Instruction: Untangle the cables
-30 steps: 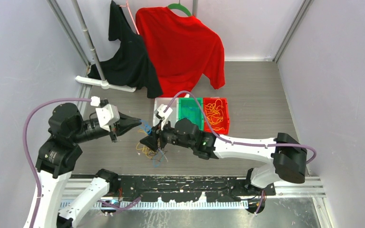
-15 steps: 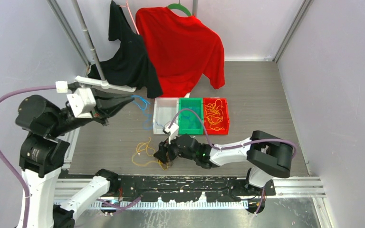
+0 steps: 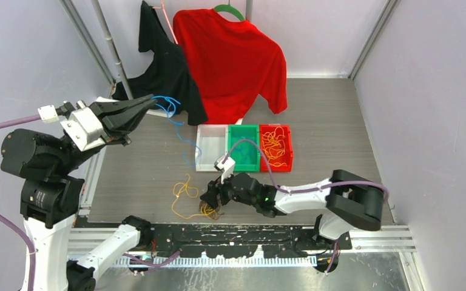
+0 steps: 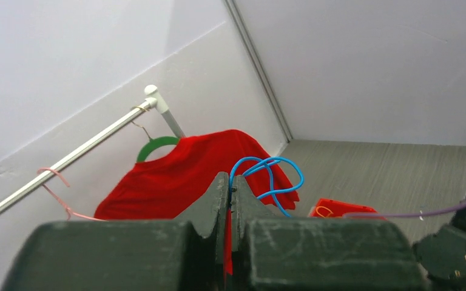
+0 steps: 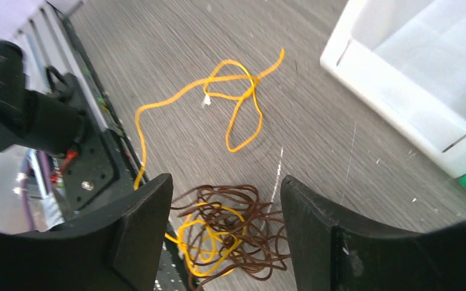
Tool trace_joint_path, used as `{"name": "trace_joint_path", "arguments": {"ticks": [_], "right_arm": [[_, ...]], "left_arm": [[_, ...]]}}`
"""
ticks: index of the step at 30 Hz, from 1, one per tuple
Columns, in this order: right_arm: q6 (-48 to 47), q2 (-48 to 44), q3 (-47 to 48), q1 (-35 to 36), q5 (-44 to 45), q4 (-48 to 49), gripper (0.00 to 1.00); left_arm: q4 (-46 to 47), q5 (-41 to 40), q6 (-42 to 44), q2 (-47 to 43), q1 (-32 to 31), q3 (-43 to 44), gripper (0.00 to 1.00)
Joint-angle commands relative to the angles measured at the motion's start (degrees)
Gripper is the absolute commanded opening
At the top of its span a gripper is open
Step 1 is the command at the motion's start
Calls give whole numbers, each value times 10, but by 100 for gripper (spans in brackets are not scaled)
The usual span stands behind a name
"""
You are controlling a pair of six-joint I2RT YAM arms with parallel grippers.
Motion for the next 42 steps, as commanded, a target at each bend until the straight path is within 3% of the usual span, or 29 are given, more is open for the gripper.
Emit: {"name": "trace_joint_path", "arguments": {"ticks": [1, 9, 15, 28, 37, 42], "right_arm": [[-7, -107, 42, 1, 13, -31, 71], [-60, -181, 111, -6, 77, -85, 70], [-71, -207, 117, -31, 167, -84, 69], [-29, -376, -30, -81, 341, -203, 69], [-34, -469, -75, -93, 406, -247, 71], [-31, -513, -77, -94, 453, -293, 71]], "left_arm": [[15, 32, -18, 0, 0, -32, 0], [16, 105, -123, 13, -1, -93, 0], [22, 87, -150, 51, -12, -132, 0], [45, 8, -62, 237, -127, -88, 0], [43, -15, -6, 380, -148, -2, 0], [31, -38, 60, 432, -156, 1, 0]]}}
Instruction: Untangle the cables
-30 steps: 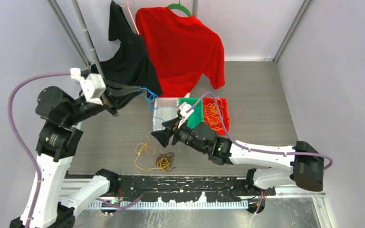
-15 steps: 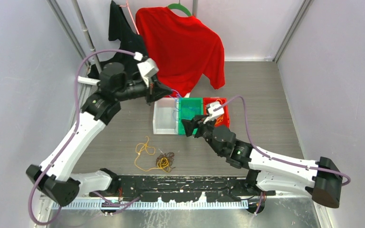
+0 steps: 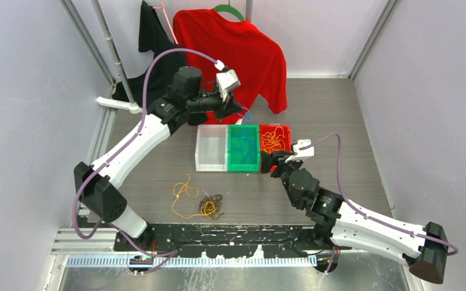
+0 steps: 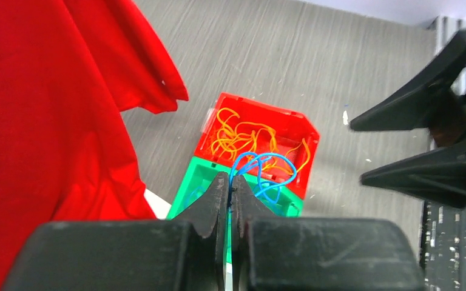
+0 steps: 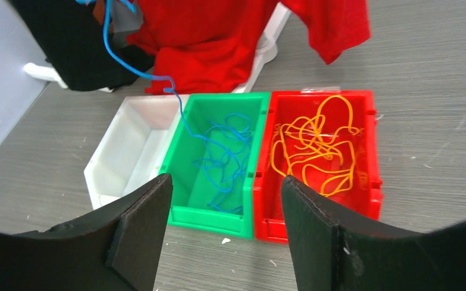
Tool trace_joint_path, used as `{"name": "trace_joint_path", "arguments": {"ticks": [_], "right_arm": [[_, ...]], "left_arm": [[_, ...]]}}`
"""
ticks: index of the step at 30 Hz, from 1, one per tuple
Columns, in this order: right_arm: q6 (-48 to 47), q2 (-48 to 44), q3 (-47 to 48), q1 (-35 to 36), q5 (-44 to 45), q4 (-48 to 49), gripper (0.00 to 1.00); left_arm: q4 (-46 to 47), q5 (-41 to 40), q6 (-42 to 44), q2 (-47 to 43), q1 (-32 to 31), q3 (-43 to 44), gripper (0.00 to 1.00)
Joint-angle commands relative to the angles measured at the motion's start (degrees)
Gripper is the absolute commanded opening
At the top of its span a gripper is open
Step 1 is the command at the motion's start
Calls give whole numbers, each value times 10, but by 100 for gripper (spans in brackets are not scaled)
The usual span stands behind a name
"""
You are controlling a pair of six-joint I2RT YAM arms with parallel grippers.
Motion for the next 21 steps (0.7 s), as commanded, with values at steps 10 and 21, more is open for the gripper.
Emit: {"name": "trace_joint_path", "arguments": {"ticks": [10, 21], "right_arm": [[21, -91, -9, -3, 102, -76, 71], [17, -71, 27, -4, 81, -99, 70]], "left_arm": [[-15, -114, 153, 111, -46, 16, 0], [-146, -231, 218, 197, -79, 55, 0]]}}
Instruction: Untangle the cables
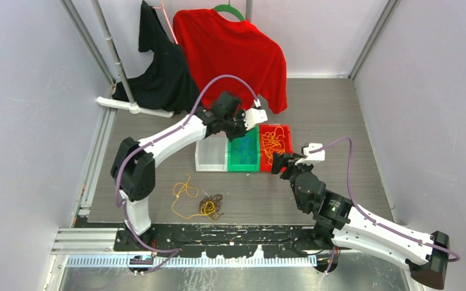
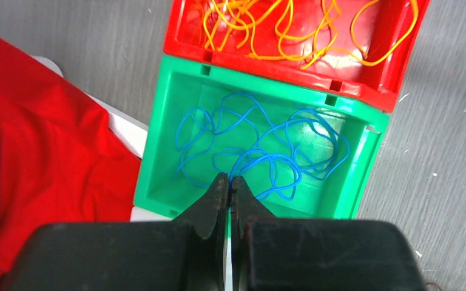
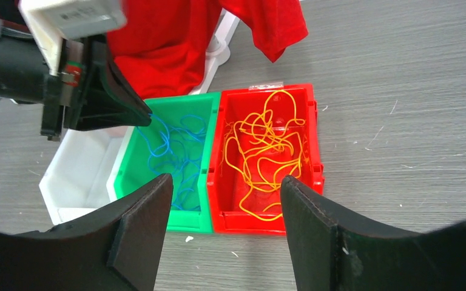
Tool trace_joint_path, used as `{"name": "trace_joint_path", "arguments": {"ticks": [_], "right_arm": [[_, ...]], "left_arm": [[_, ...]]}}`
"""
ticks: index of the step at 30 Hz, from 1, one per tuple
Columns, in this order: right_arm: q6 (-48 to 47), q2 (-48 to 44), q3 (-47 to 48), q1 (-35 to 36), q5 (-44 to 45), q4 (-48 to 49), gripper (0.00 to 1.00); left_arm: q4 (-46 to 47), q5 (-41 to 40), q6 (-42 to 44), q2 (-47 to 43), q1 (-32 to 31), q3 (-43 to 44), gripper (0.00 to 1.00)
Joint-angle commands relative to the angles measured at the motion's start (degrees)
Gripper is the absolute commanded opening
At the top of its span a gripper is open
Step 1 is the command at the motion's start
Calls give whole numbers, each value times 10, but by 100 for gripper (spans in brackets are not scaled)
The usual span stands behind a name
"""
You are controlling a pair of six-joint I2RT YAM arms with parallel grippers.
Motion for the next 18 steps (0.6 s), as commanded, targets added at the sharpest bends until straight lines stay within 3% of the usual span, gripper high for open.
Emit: {"name": "trace_joint_path", "arguments": {"ticks": [1, 4, 5, 8, 9, 11, 18], "right_arm": [[4, 15, 38, -1, -2, 2, 70], [1, 20, 42, -1, -6, 3, 69], [1, 21, 43, -1, -6, 3, 69], [1, 20, 44, -2, -8, -1, 69], [1, 19, 45, -2, -8, -2, 69], [3, 15, 45, -2, -9, -7, 69], [1, 22, 56, -2, -45, -13, 66]], "left_arm": [[-49, -50, 23, 29, -7, 49, 0], [-71, -46, 23, 49, -8, 70, 4], [-79, -43, 19, 53, -9, 78, 14], [-128, -23, 15, 62, -8, 113, 60], [-147, -20, 16, 62, -8, 123, 69], [-178, -16, 15, 56, -5, 143, 75], [-195, 31, 17, -28, 39, 110, 79]]}}
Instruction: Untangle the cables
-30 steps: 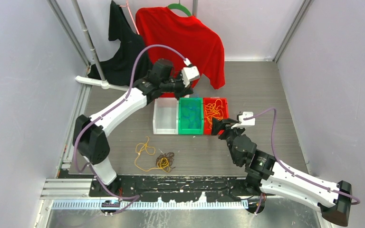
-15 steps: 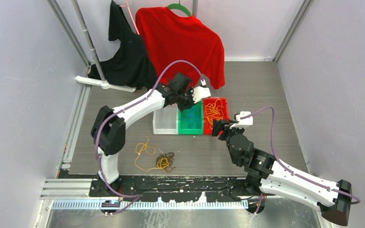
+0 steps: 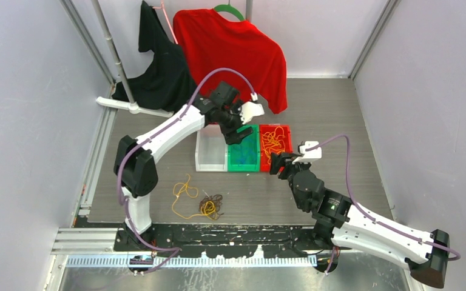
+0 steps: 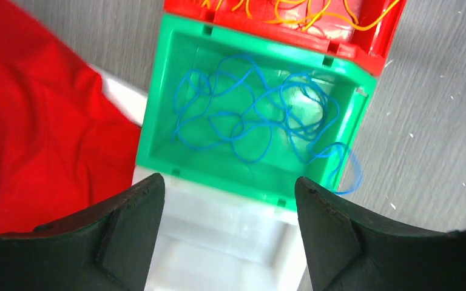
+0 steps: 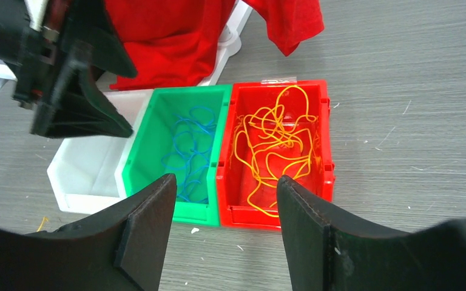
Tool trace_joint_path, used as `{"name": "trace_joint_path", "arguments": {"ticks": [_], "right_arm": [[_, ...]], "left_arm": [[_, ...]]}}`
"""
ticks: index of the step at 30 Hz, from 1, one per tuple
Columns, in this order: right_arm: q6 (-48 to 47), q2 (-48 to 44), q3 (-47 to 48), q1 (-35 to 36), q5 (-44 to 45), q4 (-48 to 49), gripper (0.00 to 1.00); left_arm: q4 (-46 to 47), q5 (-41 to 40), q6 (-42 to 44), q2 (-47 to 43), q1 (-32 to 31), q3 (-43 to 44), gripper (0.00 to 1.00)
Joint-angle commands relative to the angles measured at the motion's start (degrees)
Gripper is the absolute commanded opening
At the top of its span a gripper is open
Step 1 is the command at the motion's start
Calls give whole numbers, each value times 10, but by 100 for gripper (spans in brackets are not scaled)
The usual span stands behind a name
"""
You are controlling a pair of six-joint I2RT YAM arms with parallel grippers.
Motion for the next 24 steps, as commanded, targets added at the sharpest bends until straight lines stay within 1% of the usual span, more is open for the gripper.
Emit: {"name": "trace_joint_path", "arguments": {"ticks": [1, 3, 7, 9, 10, 12, 15, 18, 21, 24], "right_arm": [[1, 12, 41, -1, -30, 6, 66], [-1, 31, 47, -1, -51, 13, 66], [3, 98, 73, -2, -111, 29, 67], [5, 134, 82, -3, -176, 41, 67], [4, 156, 88, -5, -228, 45, 69], [-1, 208, 107, -6, -284, 32, 70], [-19, 279, 125, -9, -336, 25, 73], [-60, 341, 140, -16, -365, 35, 74], [-73, 400, 163, -51, -394, 40, 71], [-69, 437, 179, -104, -446, 53, 64]], "left_arm": [[-53, 34, 19, -86, 28, -10, 79], [-76, 33, 25, -99, 30, -14, 79], [-80, 39, -12, -129, 50, -25, 79], [-96, 57, -28, -143, 70, -20, 78], [-105, 69, -36, -150, 82, -18, 77], [-125, 93, -46, -168, 108, -22, 77], [-135, 119, -56, -212, 138, -53, 75], [-137, 155, -65, -265, 160, -99, 73], [-156, 171, -83, -299, 164, -132, 70], [-189, 197, -80, -328, 172, -149, 69]]}}
